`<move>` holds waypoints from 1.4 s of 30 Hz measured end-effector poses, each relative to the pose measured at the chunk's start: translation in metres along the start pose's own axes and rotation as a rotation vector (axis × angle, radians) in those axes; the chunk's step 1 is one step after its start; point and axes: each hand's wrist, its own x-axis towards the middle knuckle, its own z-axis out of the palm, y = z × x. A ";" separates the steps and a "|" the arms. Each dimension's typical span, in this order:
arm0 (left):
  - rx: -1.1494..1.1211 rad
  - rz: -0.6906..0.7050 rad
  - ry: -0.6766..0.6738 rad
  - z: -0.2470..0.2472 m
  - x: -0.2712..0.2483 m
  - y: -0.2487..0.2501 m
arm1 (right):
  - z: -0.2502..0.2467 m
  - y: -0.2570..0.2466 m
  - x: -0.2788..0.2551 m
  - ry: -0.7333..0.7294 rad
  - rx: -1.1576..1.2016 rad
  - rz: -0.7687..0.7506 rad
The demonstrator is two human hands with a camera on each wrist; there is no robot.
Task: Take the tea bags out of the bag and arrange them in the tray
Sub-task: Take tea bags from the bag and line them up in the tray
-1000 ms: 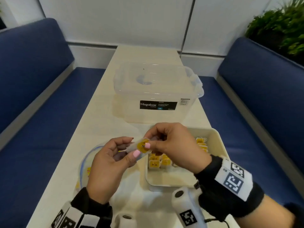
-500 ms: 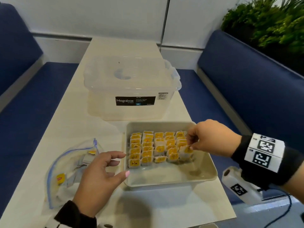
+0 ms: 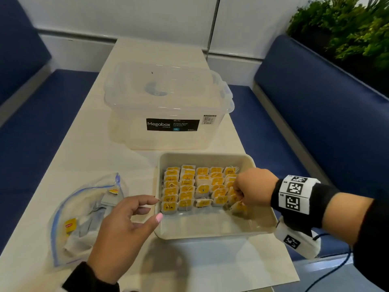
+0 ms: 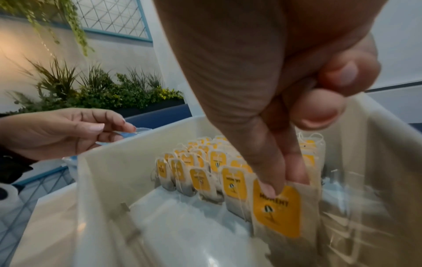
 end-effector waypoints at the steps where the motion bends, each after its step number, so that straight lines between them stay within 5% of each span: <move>1: -0.010 -0.001 0.009 0.000 0.000 -0.001 | 0.000 -0.001 0.002 -0.005 -0.003 0.000; 42: -0.048 -0.030 0.096 -0.018 0.002 0.007 | 0.007 0.000 0.015 -0.065 -0.054 0.136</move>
